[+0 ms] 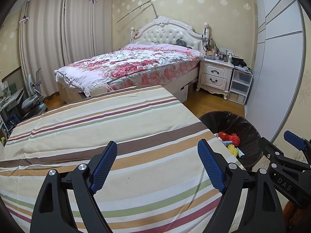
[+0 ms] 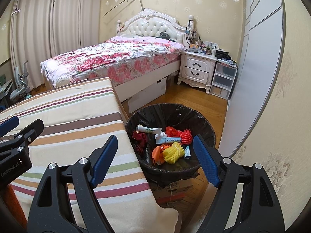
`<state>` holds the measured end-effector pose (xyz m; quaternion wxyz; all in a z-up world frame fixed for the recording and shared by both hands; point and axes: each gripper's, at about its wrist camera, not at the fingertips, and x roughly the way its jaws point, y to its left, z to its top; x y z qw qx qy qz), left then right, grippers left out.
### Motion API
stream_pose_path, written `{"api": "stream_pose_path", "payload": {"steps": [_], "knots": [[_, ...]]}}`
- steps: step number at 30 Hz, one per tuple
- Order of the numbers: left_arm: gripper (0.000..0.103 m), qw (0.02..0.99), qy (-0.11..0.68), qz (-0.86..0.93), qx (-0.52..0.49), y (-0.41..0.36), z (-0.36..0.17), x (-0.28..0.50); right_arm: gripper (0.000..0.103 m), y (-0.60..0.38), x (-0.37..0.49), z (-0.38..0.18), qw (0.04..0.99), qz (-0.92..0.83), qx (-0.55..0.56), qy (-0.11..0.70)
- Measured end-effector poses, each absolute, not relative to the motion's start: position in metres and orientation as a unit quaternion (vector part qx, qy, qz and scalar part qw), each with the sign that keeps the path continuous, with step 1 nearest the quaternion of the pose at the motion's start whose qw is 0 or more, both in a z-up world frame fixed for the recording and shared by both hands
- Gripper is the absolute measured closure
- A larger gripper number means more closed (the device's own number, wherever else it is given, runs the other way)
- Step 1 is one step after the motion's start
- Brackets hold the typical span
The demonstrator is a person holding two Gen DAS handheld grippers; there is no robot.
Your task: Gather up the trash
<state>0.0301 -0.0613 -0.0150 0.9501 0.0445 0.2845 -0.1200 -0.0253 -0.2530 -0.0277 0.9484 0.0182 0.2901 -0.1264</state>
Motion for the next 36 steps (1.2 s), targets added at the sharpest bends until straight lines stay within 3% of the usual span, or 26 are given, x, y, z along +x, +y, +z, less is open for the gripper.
{"api": "stream_pose_path", "payload": {"steps": [36], "knots": [[0.021,0.948,0.291,-0.126,0.039,-0.0593,-0.0200,0.0277,0.025,-0.2520,-0.0245,-0.0281,0.948,-0.126,0.018,0.291]]}}
